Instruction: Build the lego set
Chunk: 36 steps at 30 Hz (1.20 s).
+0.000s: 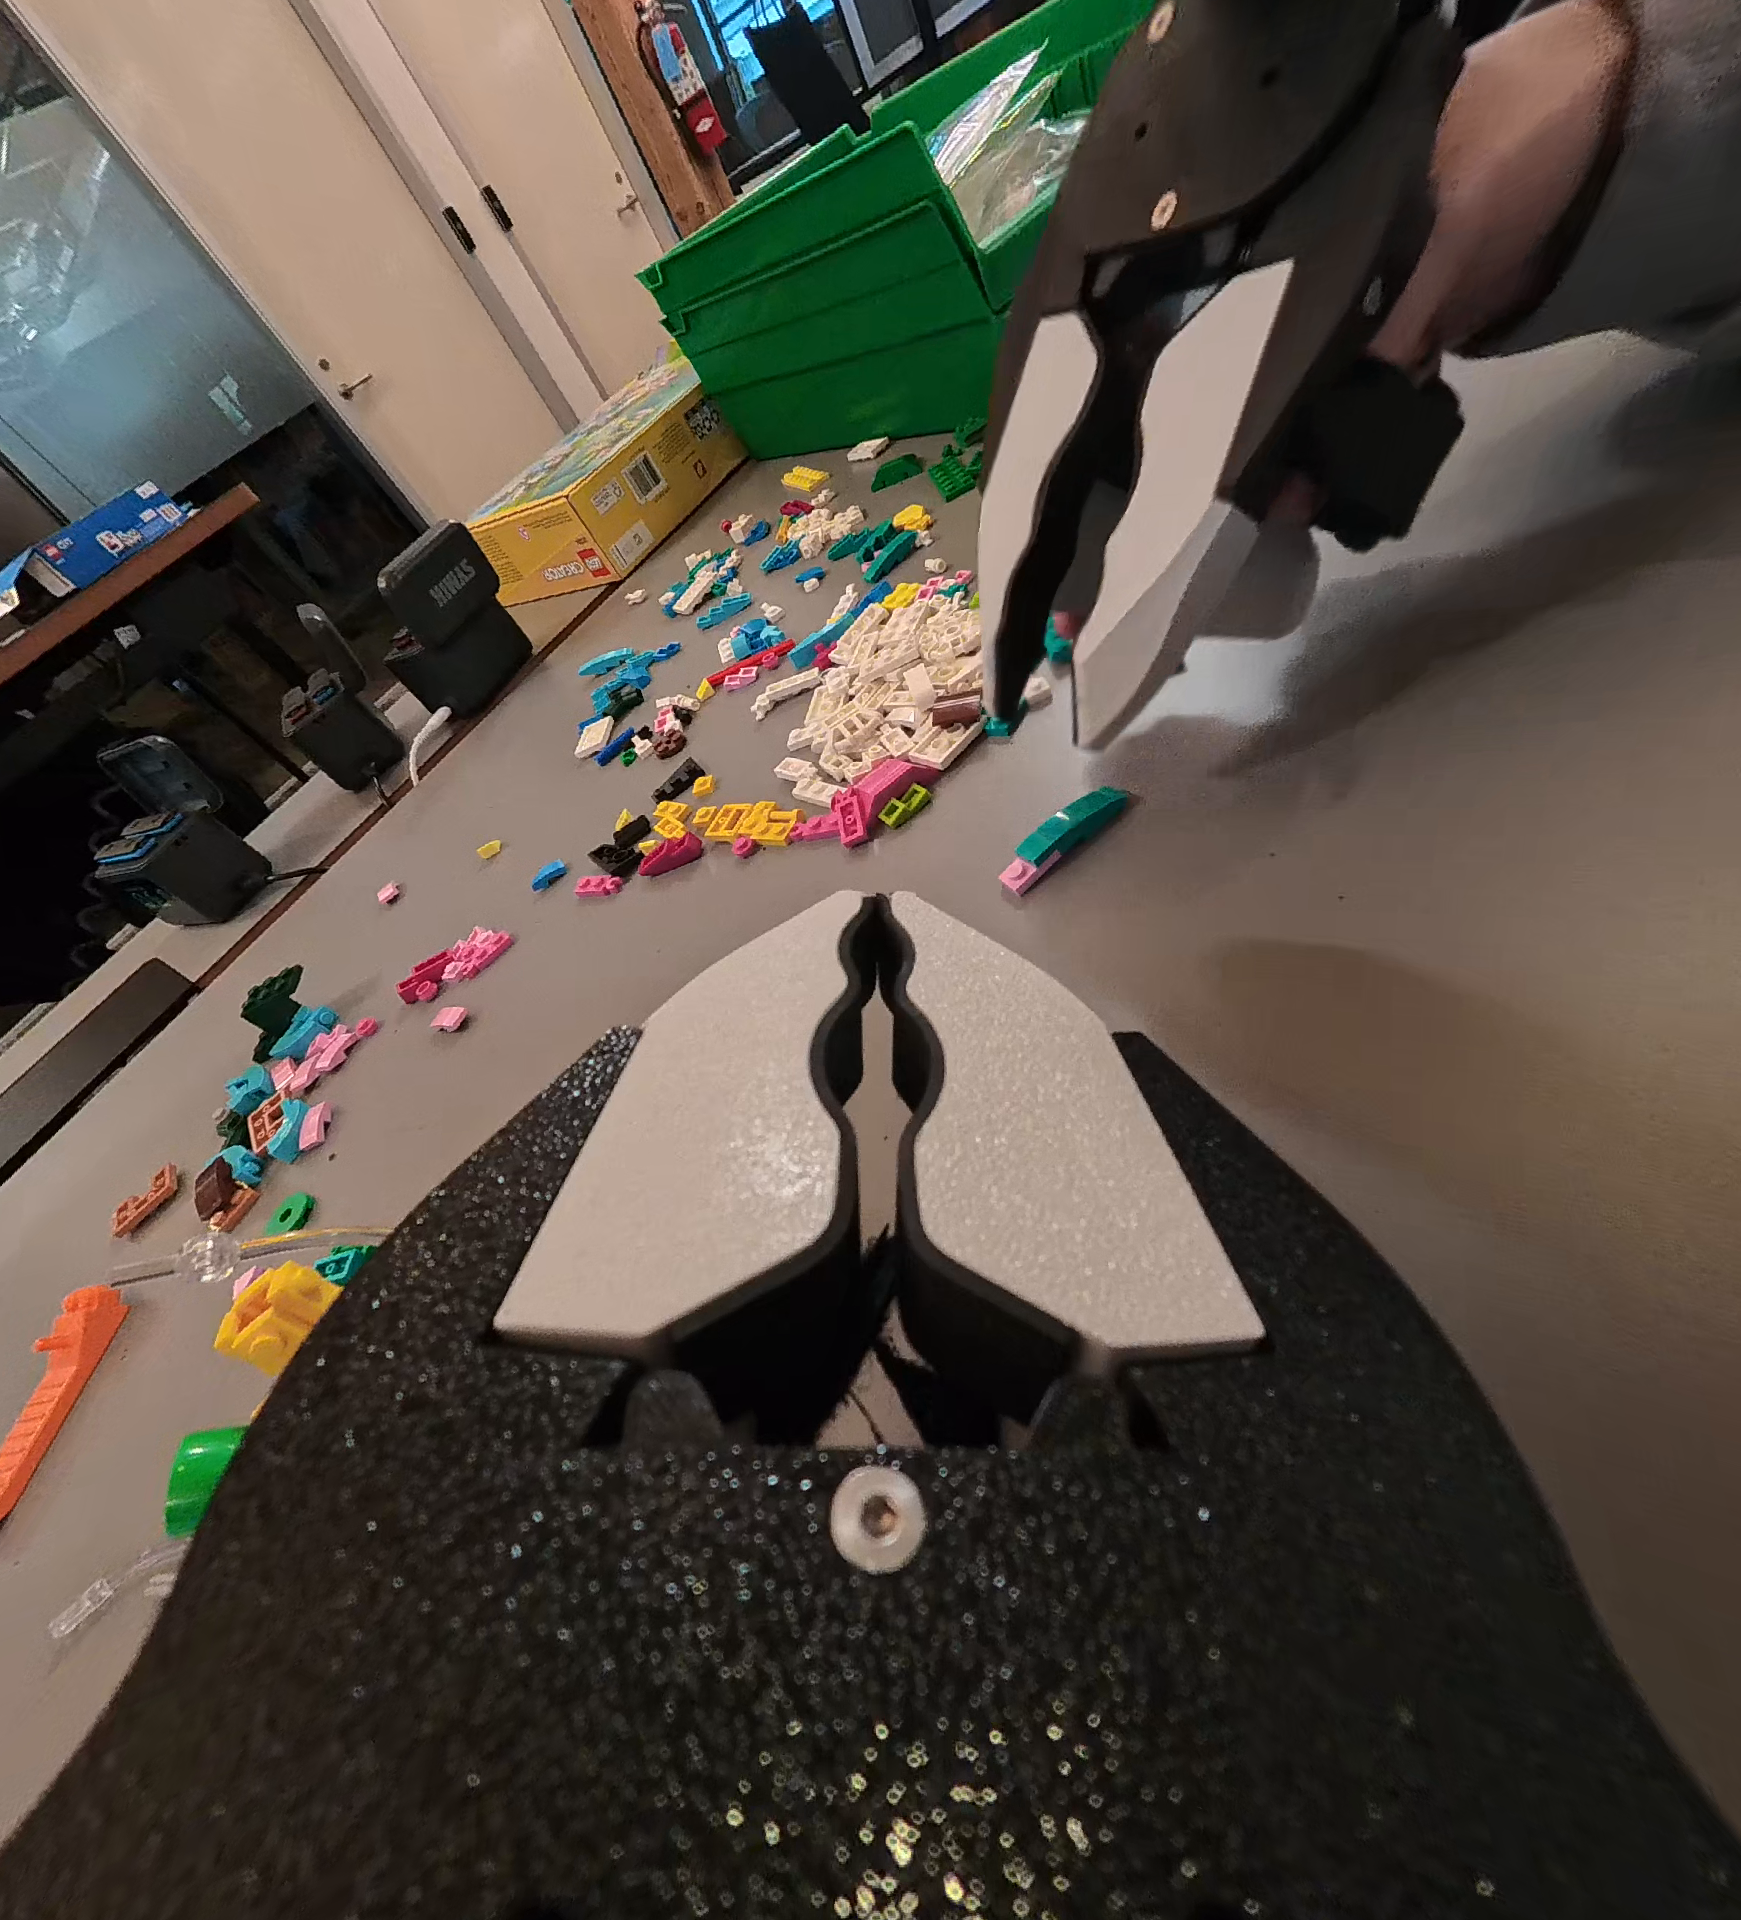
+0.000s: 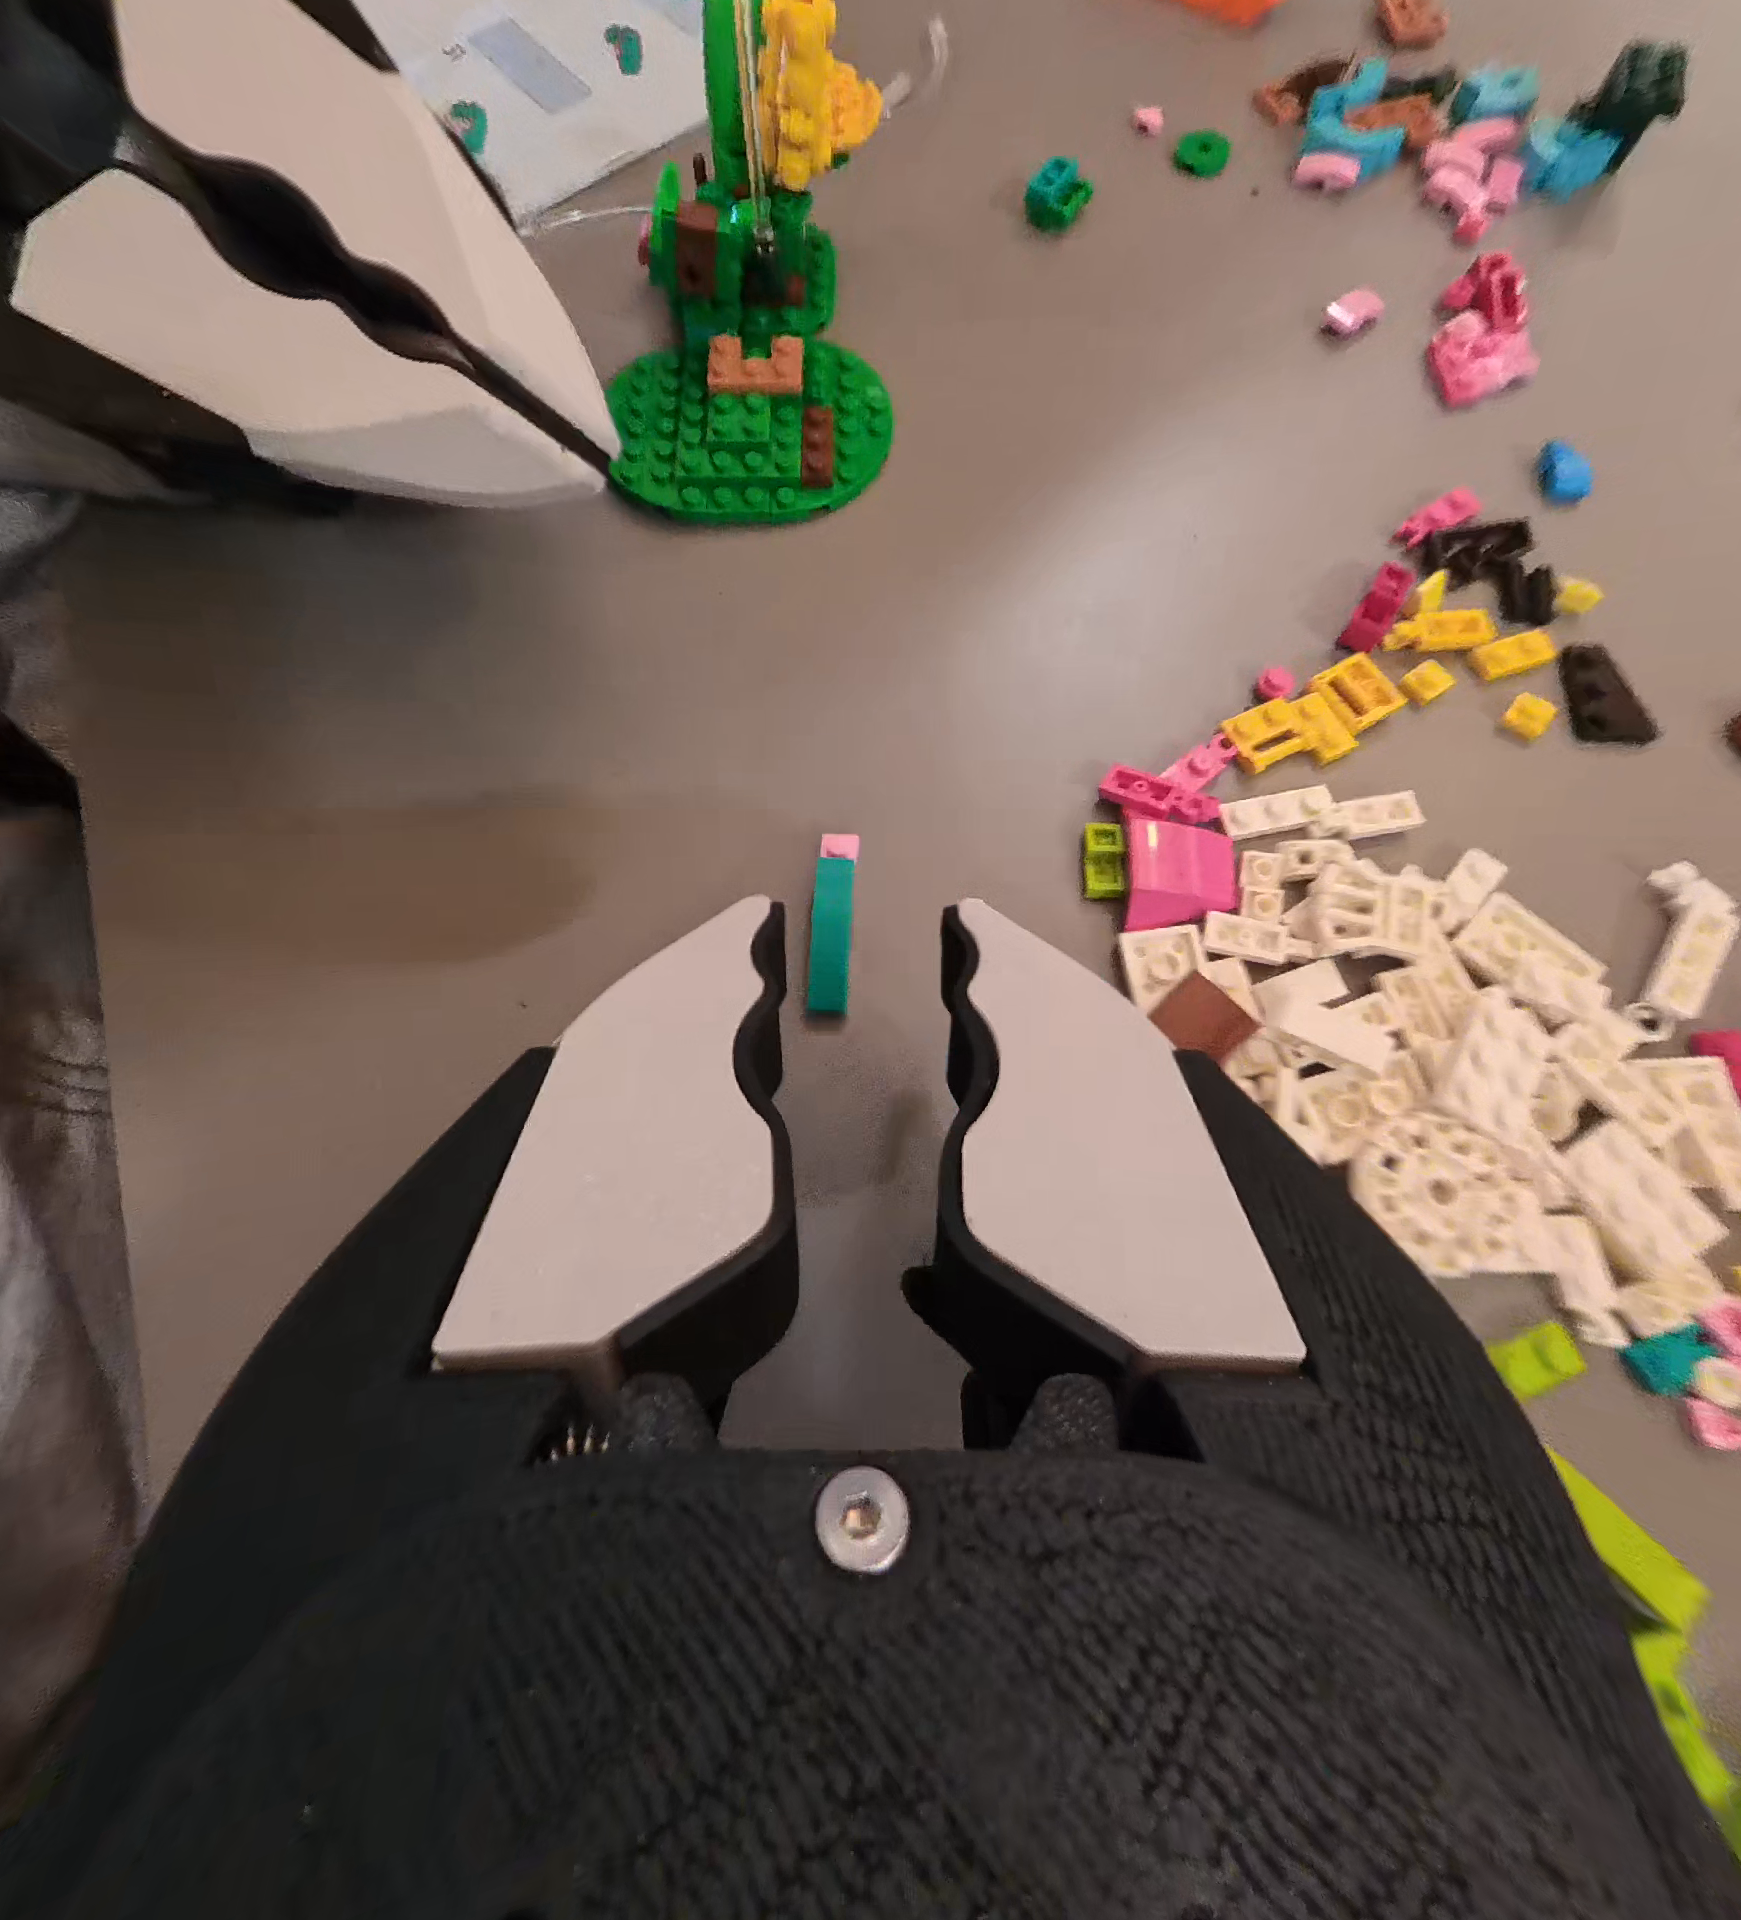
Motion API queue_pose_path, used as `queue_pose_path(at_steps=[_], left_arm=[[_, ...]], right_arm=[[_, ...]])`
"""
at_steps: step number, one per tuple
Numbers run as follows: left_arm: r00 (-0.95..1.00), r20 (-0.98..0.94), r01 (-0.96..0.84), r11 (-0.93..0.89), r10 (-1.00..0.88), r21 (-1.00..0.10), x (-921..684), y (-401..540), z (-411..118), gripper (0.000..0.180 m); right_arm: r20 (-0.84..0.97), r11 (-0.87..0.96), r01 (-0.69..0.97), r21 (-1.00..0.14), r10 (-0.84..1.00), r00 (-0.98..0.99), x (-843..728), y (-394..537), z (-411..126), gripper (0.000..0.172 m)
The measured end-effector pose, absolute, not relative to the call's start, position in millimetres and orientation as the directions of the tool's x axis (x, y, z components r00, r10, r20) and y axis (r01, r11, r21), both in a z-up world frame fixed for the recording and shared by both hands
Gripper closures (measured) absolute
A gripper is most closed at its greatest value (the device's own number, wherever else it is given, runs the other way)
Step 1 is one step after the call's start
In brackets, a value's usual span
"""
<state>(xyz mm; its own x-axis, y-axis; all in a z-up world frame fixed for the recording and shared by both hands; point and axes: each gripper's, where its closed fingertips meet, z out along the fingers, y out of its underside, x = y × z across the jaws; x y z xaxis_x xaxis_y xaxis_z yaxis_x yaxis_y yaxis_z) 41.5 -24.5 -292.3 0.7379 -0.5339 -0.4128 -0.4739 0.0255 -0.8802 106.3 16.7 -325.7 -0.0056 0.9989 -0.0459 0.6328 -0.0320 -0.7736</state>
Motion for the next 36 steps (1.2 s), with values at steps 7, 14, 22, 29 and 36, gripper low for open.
queue_pose_path(at_steps=[7,14,22,29,36], left_arm=[[0.735,-0.416,-0.478,0.026,-0.535,-0.878,42,-25,-293,0.180],[0.735,-0.419,-0.480,0.027,-0.534,-0.877,42,-24,-293,0.180],[0.729,-0.426,-0.489,0.028,-0.535,-0.872,43,-25,-293,0.180],[0.728,-0.427,-0.489,0.029,-0.536,-0.872,43,-25,-293,0.180],[0.728,-0.426,-0.488,0.030,-0.537,-0.872,43,-25,-293,0.180]], right_arm=[[-0.010,-0.021,0.678,-0.735,1.000,0.020,99,13,-341,0.141],[0.006,-0.016,0.697,-0.717,1.000,0.028,98,12,-347,0.146],[0.016,-0.009,0.710,-0.704,0.999,0.028,96,10,-351,0.149],[0.002,-0.013,0.710,-0.704,1.000,0.020,95,7,-351,0.156],[0.025,0.019,0.700,-0.714,1.000,-0.001,94,5,-349,0.165]])
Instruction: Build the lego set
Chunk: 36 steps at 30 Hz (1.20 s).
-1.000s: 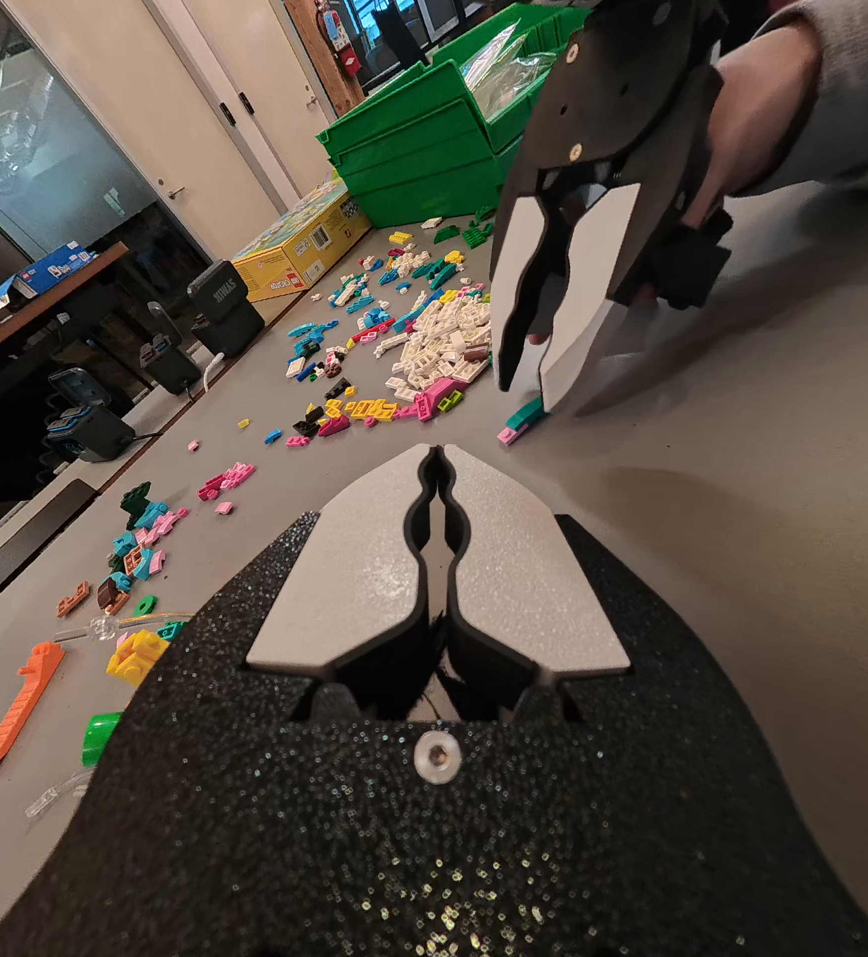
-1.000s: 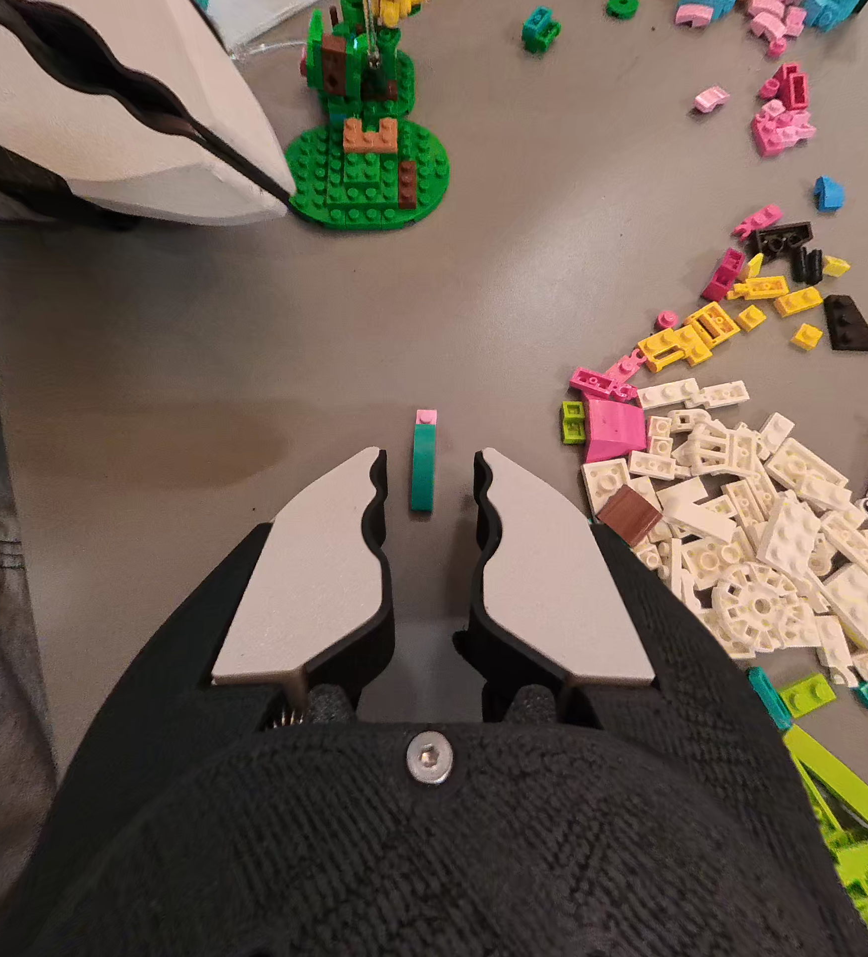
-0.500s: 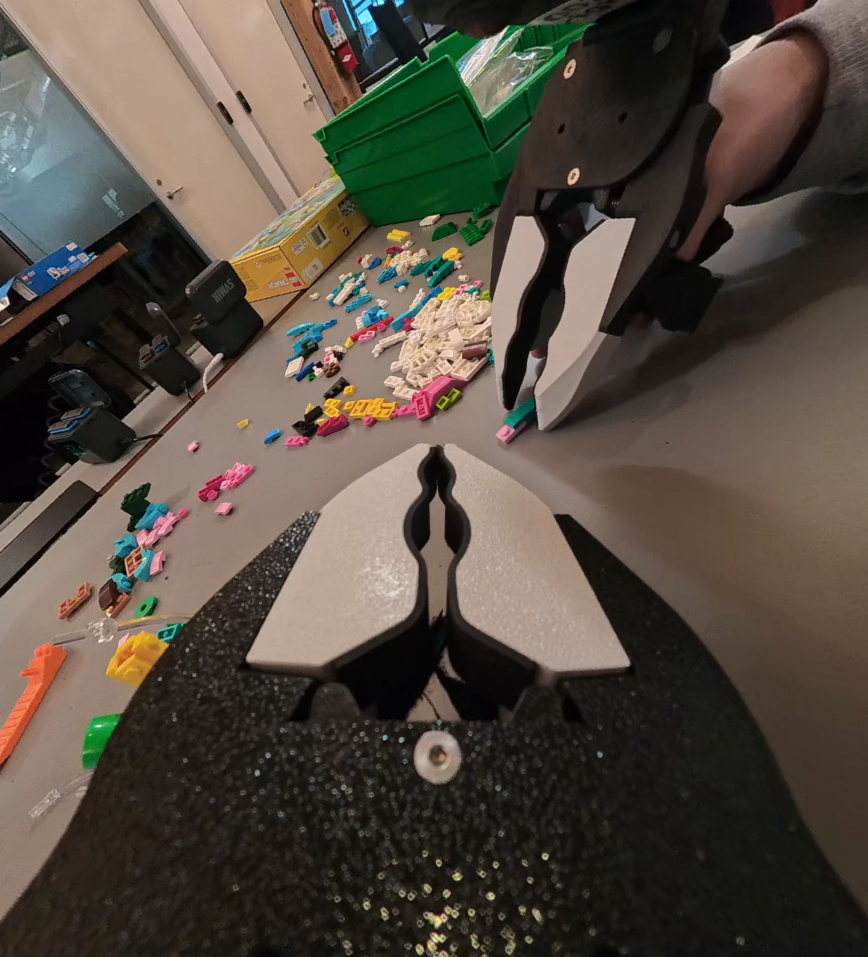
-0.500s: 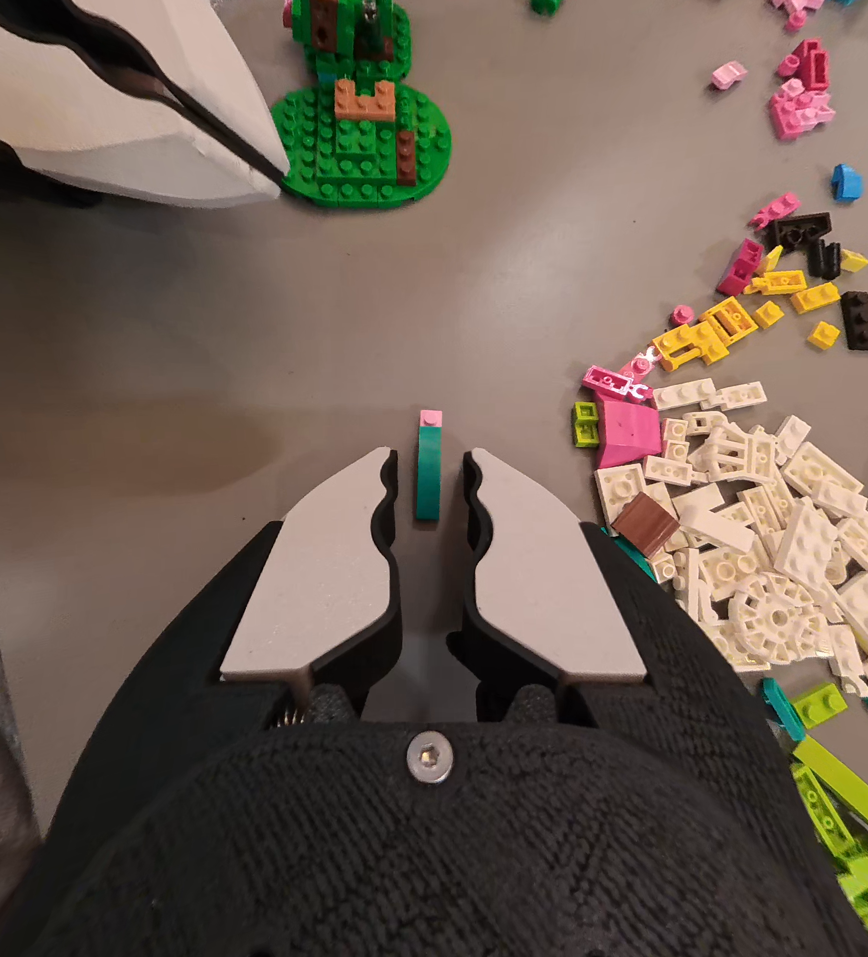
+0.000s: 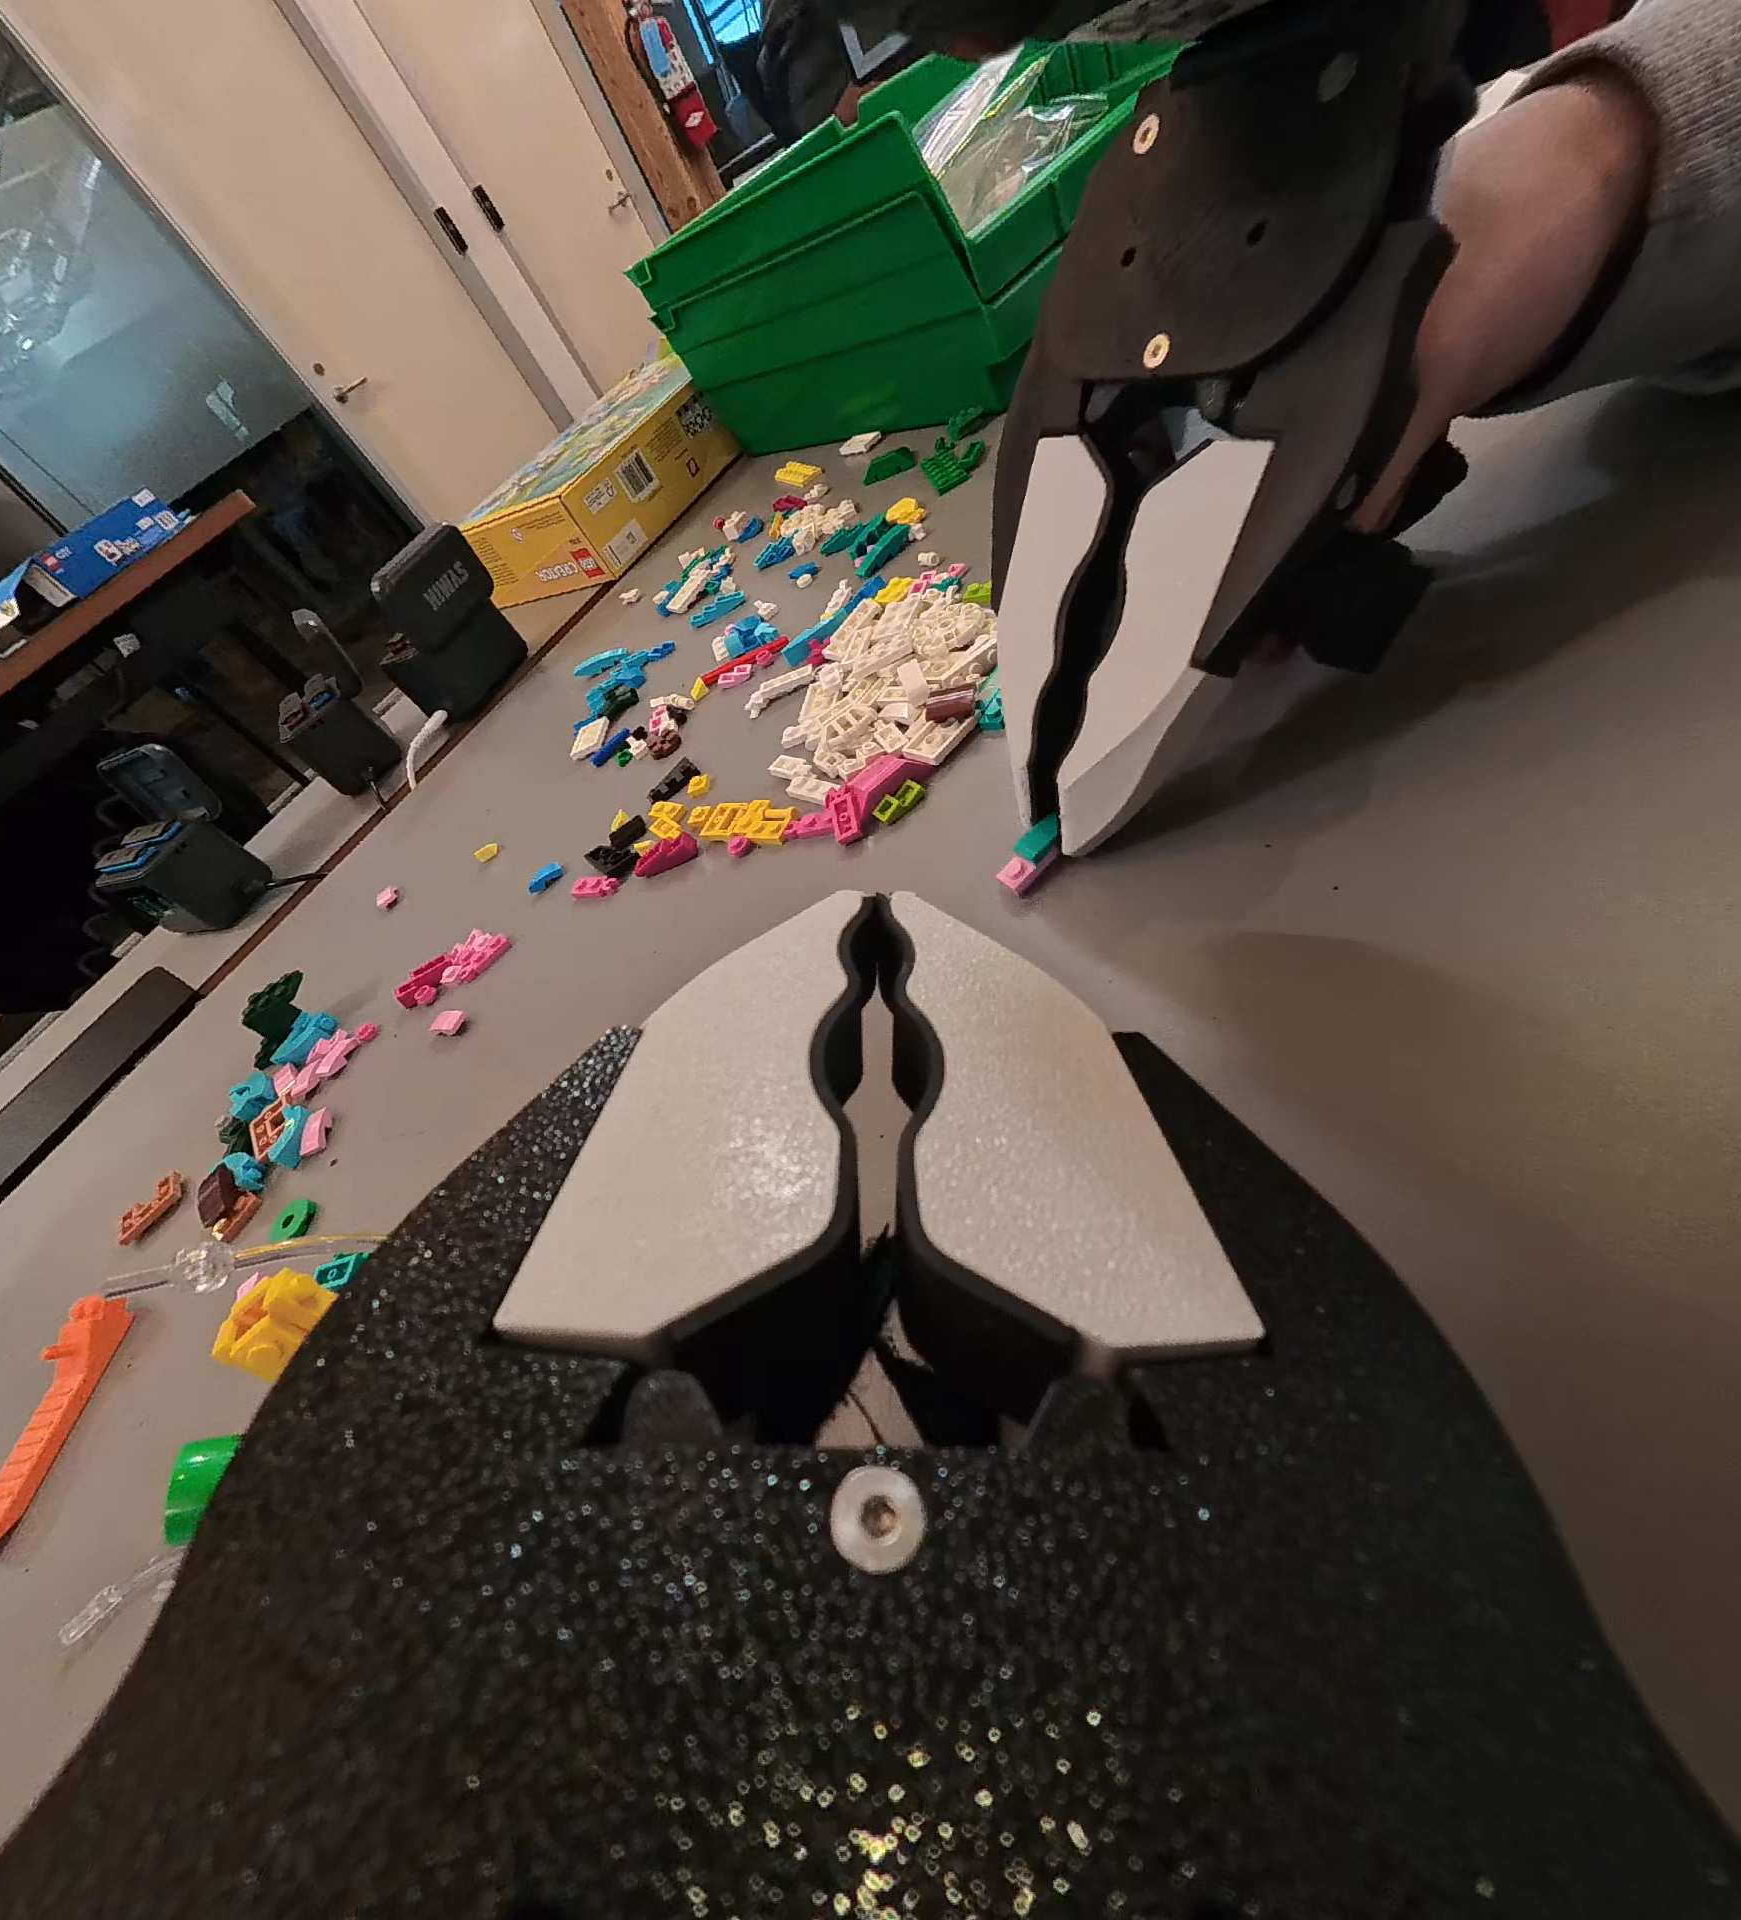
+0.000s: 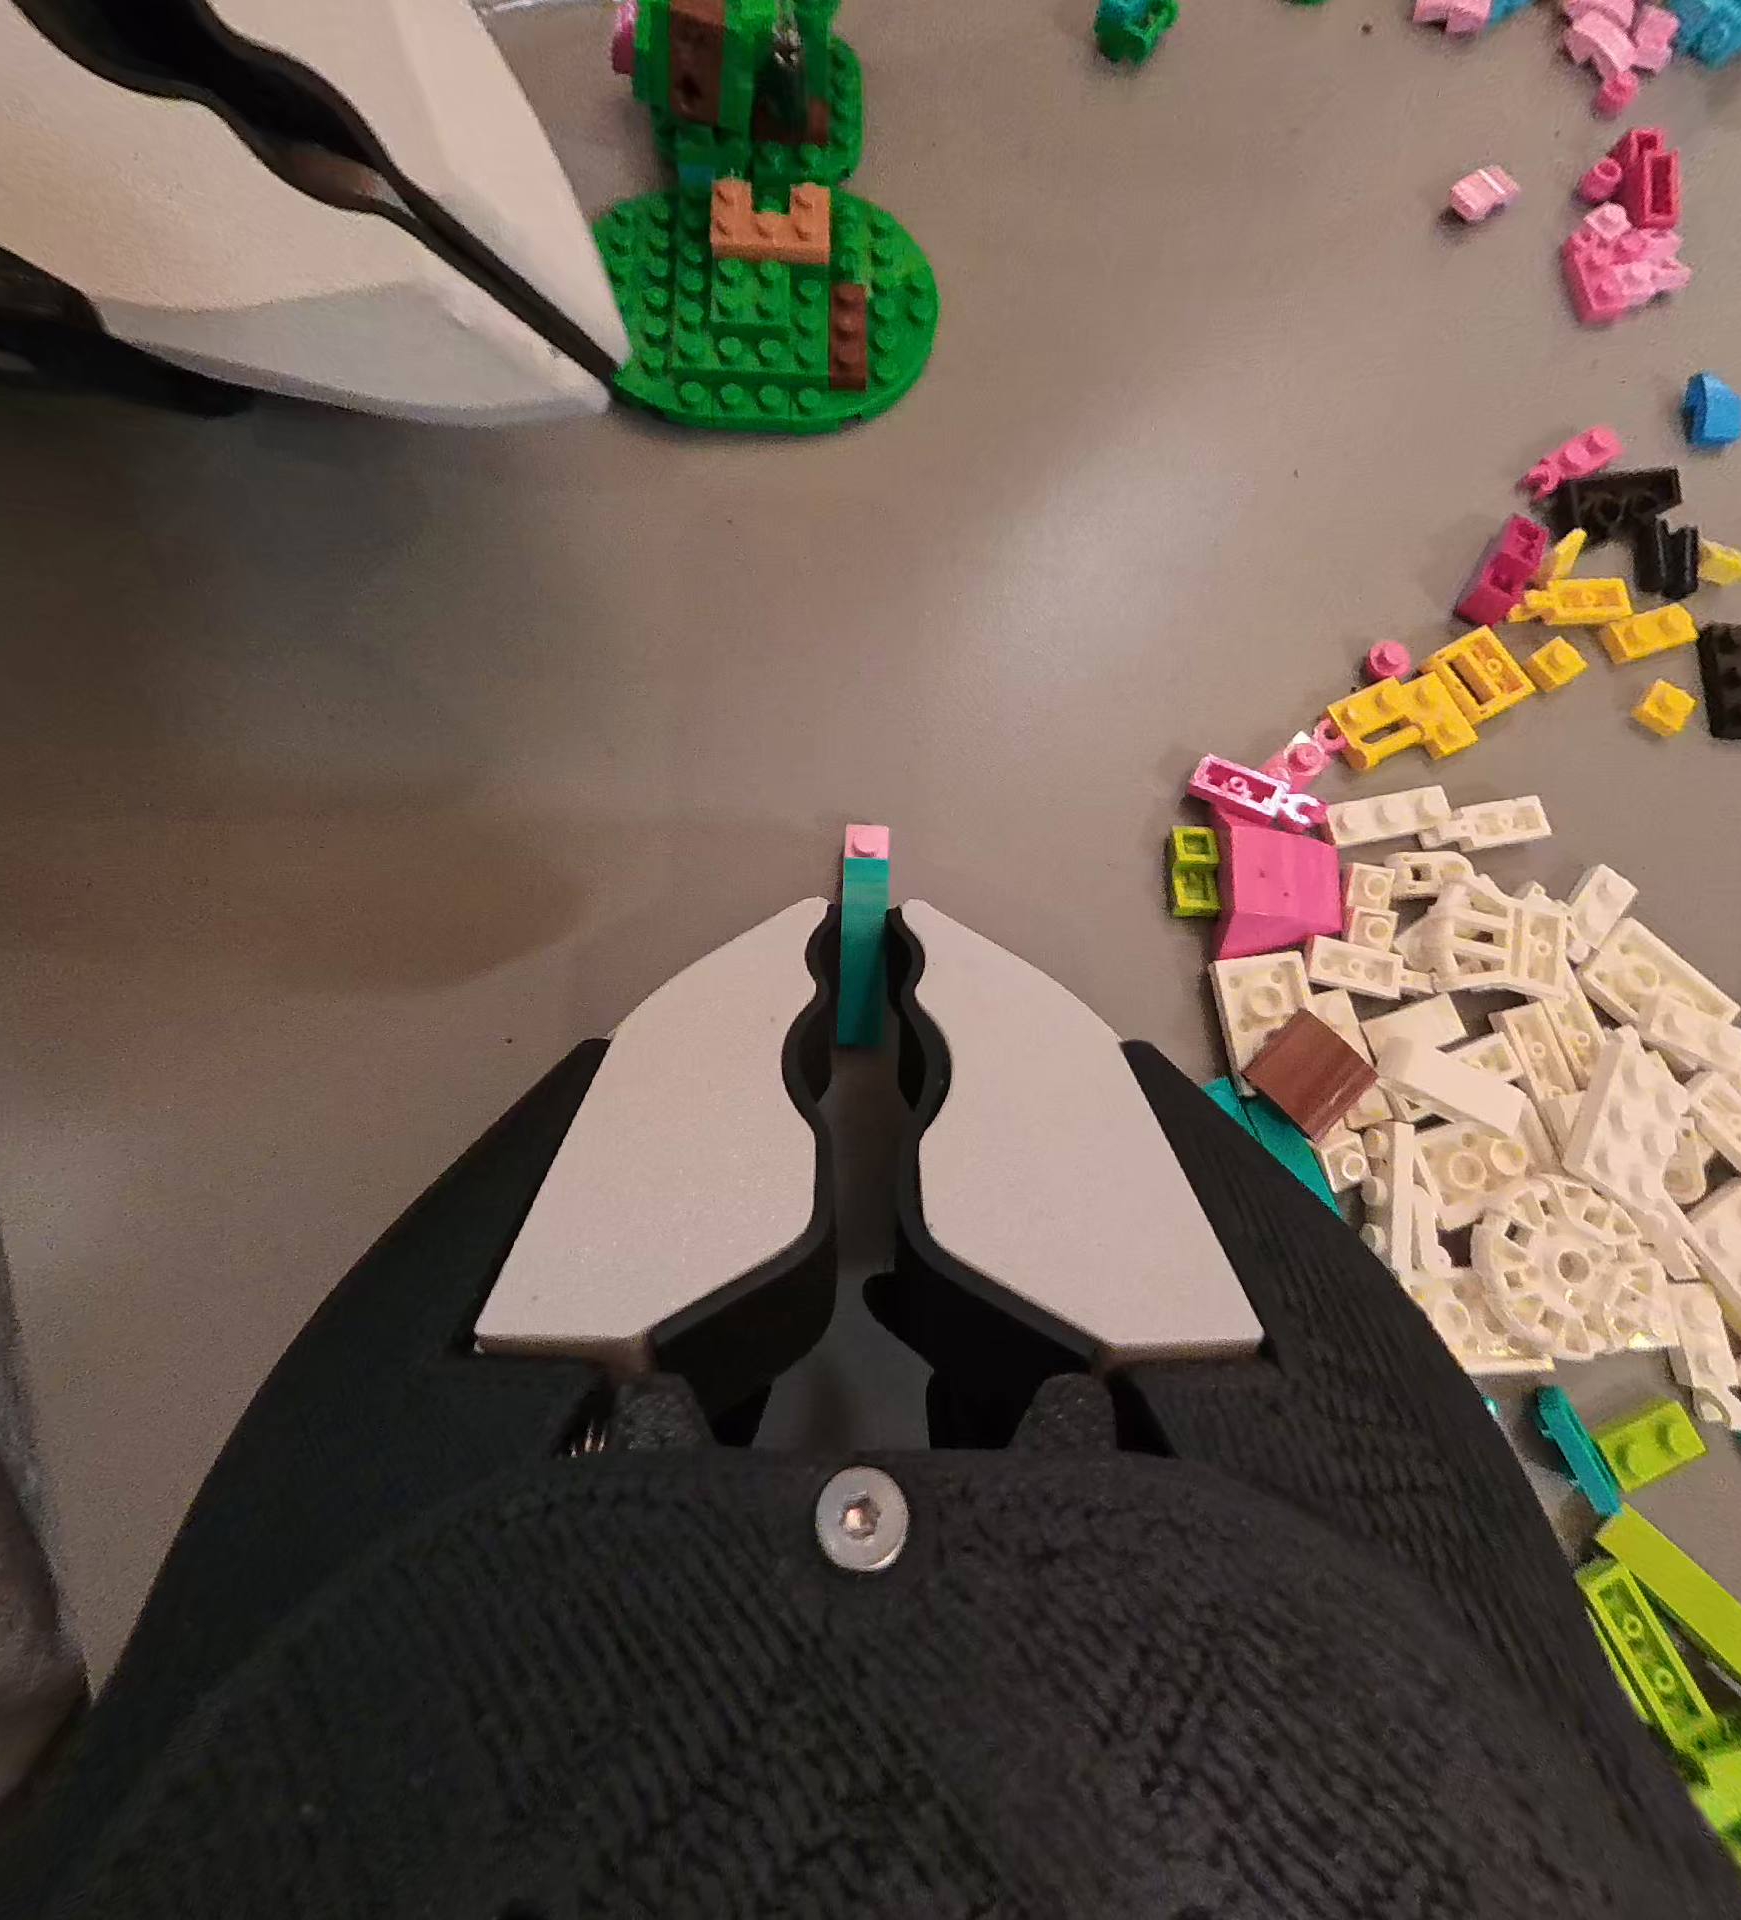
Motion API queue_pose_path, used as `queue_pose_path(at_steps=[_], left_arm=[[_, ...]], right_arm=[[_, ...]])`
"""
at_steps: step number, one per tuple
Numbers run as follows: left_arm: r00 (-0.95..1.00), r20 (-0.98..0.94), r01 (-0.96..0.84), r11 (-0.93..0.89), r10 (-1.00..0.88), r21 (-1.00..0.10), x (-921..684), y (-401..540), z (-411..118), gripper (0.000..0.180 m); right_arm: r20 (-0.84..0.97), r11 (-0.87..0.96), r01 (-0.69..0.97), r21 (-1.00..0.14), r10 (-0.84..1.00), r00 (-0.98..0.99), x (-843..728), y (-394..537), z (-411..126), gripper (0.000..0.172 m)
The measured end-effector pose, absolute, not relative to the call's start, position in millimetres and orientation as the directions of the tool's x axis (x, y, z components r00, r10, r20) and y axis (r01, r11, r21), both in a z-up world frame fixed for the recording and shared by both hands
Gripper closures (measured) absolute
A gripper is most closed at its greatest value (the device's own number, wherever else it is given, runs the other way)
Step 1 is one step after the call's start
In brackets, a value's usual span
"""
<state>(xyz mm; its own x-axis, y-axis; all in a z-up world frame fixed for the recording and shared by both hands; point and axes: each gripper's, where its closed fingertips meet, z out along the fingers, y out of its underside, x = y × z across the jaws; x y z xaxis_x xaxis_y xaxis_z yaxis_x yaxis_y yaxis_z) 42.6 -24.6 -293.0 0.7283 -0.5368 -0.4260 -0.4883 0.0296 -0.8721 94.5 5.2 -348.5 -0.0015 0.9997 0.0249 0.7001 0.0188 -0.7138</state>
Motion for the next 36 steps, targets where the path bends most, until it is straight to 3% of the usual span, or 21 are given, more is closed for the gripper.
queue_pose_path(at_steps=[8,36], left_arm=[[0.728,-0.427,-0.489,0.030,-0.537,-0.872,43,-25,-293,0.180],[0.728,-0.426,-0.488,0.030,-0.538,-0.872,43,-25,-293,0.180]], right_arm=[[0.048,0.105,0.694,-0.712,0.994,-0.101,91,-13,-350,0.165],[0.075,0.130,0.686,-0.716,0.991,-0.109,91,-11,-348,0.165]])
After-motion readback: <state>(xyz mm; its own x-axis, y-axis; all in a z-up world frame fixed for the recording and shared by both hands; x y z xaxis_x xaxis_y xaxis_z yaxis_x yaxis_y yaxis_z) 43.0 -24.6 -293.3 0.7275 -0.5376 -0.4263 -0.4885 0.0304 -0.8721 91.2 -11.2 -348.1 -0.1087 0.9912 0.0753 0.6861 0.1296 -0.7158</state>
